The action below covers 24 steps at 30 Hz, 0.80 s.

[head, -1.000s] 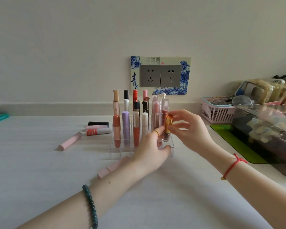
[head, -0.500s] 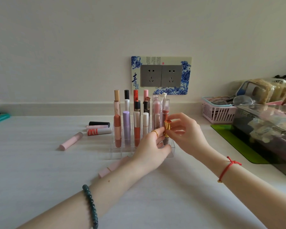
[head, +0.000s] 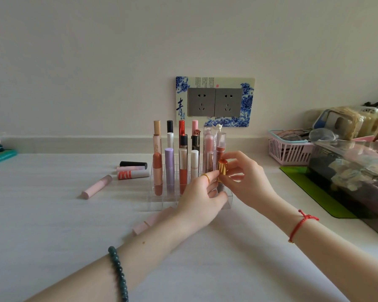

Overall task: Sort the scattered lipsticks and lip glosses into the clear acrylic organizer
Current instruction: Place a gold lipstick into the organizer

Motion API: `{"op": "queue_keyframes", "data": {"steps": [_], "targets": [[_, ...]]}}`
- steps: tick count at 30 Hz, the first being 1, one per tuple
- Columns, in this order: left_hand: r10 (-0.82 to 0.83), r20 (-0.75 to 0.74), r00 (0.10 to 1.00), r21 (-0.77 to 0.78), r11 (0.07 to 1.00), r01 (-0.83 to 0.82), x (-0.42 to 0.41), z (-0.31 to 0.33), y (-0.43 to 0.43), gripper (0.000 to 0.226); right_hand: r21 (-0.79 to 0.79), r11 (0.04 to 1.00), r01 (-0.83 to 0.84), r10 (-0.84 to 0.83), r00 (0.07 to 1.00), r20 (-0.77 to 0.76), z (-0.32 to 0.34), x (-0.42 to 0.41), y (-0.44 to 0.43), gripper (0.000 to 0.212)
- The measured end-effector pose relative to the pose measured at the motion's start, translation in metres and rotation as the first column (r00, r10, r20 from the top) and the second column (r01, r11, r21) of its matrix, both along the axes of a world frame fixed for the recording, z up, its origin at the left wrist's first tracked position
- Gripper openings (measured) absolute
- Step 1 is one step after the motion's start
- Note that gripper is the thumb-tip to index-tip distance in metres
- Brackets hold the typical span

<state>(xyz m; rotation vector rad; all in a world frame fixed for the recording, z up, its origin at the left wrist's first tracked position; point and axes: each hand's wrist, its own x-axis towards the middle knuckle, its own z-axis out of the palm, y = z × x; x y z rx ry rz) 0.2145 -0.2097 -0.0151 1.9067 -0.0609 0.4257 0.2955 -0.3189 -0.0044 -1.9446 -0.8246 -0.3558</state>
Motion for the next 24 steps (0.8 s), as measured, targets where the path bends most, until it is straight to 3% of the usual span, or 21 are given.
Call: {"op": "queue_keyframes", "data": {"steps": [8, 13, 17, 21, 24], "targets": [[-0.059, 0.038, 0.997, -0.018, 0.998, 0.060, -0.030, 0.009, 0.014, 0.053, 0.008, 0.999, 0.041, -0.041, 0.998, 0.041, 0.007, -0.002, -0.003, 0.035], [-0.034, 0.118, 0.992, 0.027, 0.999, 0.032, -0.060, 0.020, 0.048, 0.047, 0.112, 0.992, 0.055, -0.067, 0.992, 0.106, 0.024, -0.013, -0.008, 0.031], [0.050, 0.161, 0.986, 0.065, 0.996, -0.062, -0.078, 0.024, 0.085, 0.043, 0.148, 0.988, -0.034, 0.010, 0.987, 0.159, 0.039, -0.034, -0.004, 0.031], [0.112, 0.127, 0.986, 0.129, 0.983, -0.128, -0.090, 0.016, 0.117, 0.042, 0.065, 0.987, -0.149, 0.136, 0.976, 0.172, 0.041, -0.058, 0.015, 0.032], [0.122, 0.074, 0.990, 0.227, 0.964, -0.136, -0.096, 0.005, 0.127, 0.040, -0.130, 0.963, -0.236, 0.254, 0.956, 0.148, 0.037, -0.071, 0.035, 0.032]]}}
